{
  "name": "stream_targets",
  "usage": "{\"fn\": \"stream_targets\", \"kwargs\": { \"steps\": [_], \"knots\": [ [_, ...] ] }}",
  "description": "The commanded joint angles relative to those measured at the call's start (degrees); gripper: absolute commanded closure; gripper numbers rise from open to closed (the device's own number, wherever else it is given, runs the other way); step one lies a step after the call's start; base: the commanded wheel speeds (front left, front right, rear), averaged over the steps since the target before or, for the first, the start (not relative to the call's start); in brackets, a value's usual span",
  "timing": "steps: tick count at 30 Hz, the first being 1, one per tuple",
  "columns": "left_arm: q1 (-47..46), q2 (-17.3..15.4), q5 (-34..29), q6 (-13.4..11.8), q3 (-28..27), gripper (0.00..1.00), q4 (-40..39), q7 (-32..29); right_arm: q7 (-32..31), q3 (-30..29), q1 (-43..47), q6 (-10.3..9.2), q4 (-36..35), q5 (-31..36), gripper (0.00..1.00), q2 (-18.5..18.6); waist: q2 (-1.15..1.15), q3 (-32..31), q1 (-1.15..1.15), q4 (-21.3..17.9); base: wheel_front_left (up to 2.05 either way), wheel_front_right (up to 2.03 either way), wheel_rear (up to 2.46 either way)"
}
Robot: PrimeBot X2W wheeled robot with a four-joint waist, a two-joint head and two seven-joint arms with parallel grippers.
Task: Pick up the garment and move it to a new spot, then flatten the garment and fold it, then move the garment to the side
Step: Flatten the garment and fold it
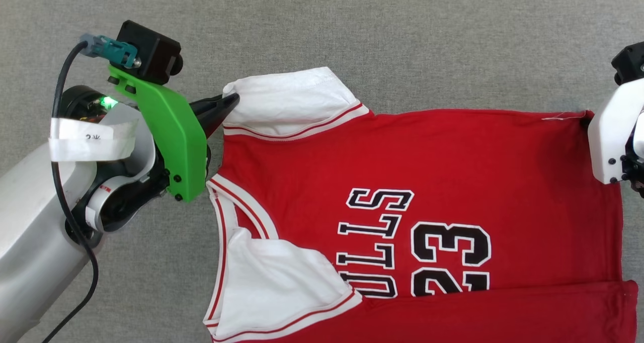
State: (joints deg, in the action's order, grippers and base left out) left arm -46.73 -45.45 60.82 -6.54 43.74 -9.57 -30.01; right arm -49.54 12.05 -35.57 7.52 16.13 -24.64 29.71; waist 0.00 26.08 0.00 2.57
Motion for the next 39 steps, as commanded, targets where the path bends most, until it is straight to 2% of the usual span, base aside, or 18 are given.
{"fn": "stream_targets", "kwargs": {
  "steps": [1,5,12,18,20,32,39],
  "knots": [
    [1.19,0.25,0.35,0.27,-0.3,1.0,0.58,0.65,1.29,0.49,1.39,-0.03,1.38,-0.56,1.0,-0.22,0.0,-0.89,0.0,-0.12,0.0,0.0,0.0],
    [2.34,0.69,0.37,0.11,-0.56,1.0,2.7,2.49,8.29,1.22,1.04,-0.03,1.69,0.2,1.0,0.81,0.0,-3.31,0.0,-0.32,0.0,0.0,0.0],
    [6.12,0.92,1.4,-0.46,-1.06,1.0,4.79,5.74,17.76,1.14,4.03,-0.03,2.4,-2.56,1.0,1.72,0.0,-8.67,0.0,-0.48,0.0,0.0,0.0],
    [10.79,0.65,2.4,-1.4,-0.55,1.0,3.56,7.56,23.82,0.18,10.55,-0.03,1.29,-6.91,1.0,2.04,0.0,-13.25,0.0,-0.1,0.0,0.0,0.0],
    [13.88,-0.11,2.86,-2.45,-0.31,1.0,1.84,8.52,26.21,-0.2,14.22,-0.03,-0.25,-9.68,1.0,2.56,0.0,-15.12,0.0,0.14,0.0,0.0,0.0],
    [27.11,-3.0,4.03,-7.27,2.29,1.0,-5.89,11.77,29.6,-2.14,30.73,-0.03,-6.57,-14.47,1.0,4.11,0.0,-18.87,0.0,1.31,0.0,0.0,0.0],
    [33.13,-3.66,4.17,-7.75,5.78,1.0,-6.63,11.81,28.07,-2.1,36.73,-0.03,-8.97,-15.05,1.0,5.42,0.0,-19.52,0.0,1.3,0.0,0.0,0.0]
  ]
}}
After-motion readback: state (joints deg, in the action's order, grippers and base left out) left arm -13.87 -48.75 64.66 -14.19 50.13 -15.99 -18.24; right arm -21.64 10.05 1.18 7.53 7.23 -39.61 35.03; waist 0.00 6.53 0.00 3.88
